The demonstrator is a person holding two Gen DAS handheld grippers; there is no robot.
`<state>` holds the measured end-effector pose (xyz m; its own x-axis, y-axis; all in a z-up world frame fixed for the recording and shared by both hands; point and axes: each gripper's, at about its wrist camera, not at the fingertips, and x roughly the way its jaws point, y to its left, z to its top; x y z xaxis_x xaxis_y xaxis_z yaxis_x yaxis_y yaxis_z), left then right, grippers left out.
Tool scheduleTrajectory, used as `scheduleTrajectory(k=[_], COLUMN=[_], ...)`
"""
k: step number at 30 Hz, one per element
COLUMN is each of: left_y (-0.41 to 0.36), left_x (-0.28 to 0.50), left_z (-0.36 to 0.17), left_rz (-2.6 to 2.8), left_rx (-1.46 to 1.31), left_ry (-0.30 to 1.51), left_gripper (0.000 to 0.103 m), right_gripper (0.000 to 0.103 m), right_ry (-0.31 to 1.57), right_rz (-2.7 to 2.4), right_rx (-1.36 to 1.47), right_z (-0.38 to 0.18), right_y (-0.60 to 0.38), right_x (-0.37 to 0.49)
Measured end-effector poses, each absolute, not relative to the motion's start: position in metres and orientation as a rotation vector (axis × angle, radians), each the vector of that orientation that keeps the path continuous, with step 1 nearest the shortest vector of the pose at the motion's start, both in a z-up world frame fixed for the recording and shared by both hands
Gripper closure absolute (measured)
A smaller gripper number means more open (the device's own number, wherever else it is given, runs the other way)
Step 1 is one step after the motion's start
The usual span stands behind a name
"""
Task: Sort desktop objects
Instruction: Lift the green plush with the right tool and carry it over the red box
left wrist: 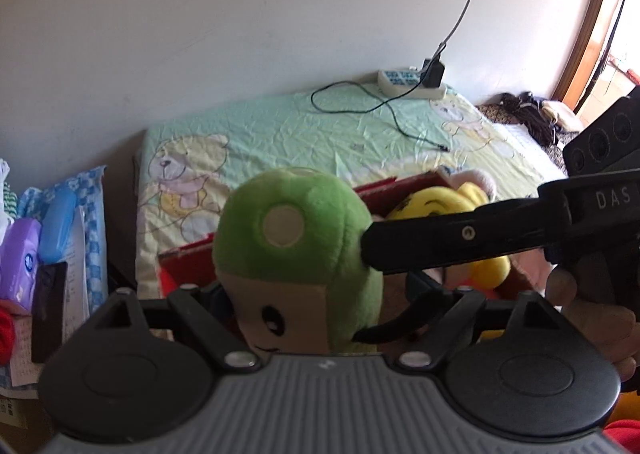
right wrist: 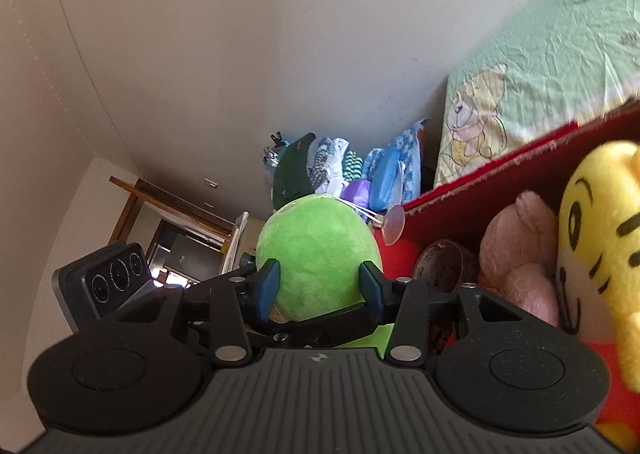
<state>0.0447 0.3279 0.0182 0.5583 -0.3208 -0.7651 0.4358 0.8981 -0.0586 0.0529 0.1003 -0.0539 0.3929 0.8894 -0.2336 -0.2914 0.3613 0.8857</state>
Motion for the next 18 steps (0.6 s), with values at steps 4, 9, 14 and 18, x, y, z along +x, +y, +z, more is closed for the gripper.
scheduleTrajectory(k=[4, 9, 14, 18], left_y=[0.335, 0.351, 0.356, 0.36], left_x=[0.054, 0.065, 0.062, 0.056], left_z=[-0.009, -0.033, -0.042, -0.043], left_rz=[-0.437, -0.45, -0.461, -0.471], left_rx=[0.234, 0.21, 0.218, 0.229], left_ry=[0.911, 1.002, 1.043, 1.042], left_gripper=[0.017, 0.017, 0.016, 0.017], right_gripper=[0.06, 0.06, 0.06, 0.059], right_ry=[0.889, 0.943, 0.988, 1.02], right_rz=[0.834, 0.773, 0.717, 0.713], right_rx=[0.912, 0.92, 0.893, 0.902], right_z=[-0.073, -0.08, -0.078, -0.079], right_y=[0.116, 0.127, 0.13, 0.132], right_x=[0.056, 0.056, 0.059, 0.058])
